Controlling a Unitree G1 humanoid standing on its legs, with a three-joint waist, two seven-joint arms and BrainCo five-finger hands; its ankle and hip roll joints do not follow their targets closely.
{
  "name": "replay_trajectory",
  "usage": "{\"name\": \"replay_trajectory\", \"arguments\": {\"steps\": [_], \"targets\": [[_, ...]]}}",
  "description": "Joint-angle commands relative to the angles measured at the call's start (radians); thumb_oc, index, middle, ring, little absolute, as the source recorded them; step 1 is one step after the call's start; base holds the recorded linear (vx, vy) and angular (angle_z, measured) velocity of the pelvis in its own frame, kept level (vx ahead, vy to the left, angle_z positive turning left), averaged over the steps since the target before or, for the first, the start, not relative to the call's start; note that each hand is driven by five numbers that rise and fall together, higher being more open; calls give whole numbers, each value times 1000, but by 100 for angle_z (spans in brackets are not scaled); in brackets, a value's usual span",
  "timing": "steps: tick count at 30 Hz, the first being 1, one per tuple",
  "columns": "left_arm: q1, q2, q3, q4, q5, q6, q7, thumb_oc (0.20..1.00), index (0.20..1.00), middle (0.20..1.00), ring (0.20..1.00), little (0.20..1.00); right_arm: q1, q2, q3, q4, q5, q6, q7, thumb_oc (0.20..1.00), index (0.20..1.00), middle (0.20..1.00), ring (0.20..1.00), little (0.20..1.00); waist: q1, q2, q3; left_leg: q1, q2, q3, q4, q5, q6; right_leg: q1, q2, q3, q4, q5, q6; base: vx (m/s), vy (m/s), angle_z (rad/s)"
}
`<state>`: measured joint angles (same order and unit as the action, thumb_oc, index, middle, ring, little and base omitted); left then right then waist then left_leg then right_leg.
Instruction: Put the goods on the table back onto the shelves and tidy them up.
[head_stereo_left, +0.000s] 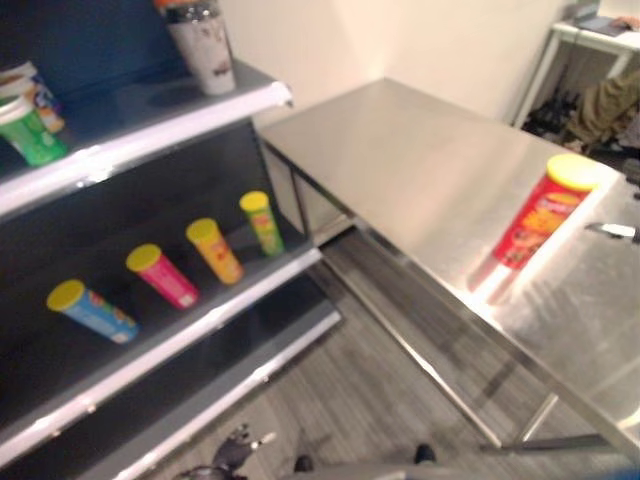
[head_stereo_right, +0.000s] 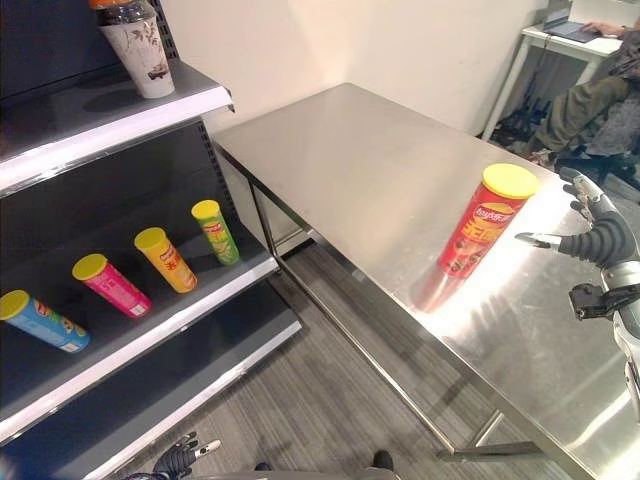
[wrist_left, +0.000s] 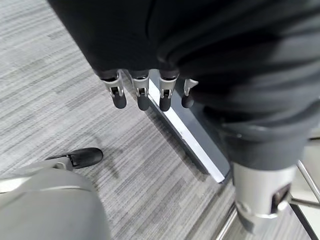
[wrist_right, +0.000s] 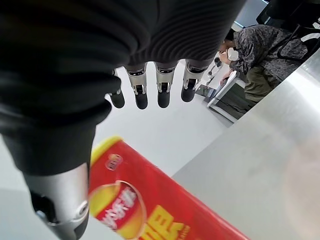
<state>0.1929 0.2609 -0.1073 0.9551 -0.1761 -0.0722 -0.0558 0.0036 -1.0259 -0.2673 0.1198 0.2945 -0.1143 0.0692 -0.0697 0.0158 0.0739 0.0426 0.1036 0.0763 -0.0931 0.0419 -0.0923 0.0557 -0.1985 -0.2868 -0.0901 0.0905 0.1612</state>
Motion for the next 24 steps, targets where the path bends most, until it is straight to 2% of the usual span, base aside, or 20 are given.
{"name": "replay_trajectory", "arguments": {"steps": [1,14,24], "targets": [[-56,76,21,9,-5,-28,2,1000,1000,1000,1000,1000,-137,-45,50,43,11,-29,-40,1000,1000,1000,1000,1000,46,-61,-12,31,35,65,6,-62,-52,-25,-14,41,5,-44,23,14,-34,10],[-44,82,18,-1,-21,-17,10,1000,1000,1000,1000,1000,-228,-4,80,98,11,-25,-103,1000,1000,1000,1000,1000,74,-56,-10,22,42,36,6,-53,-57,-3,-4,11,3,-62,13,11,-25,6],[-35,85,9,-6,-27,-17,5,1000,1000,1000,1000,1000,-246,-21,137,144,72,-12,-56,1000,1000,1000,1000,1000,86,-60,-9,23,43,26,6,-51,-61,11,-1,-8,3,-67,10,3,-9,6]]}}
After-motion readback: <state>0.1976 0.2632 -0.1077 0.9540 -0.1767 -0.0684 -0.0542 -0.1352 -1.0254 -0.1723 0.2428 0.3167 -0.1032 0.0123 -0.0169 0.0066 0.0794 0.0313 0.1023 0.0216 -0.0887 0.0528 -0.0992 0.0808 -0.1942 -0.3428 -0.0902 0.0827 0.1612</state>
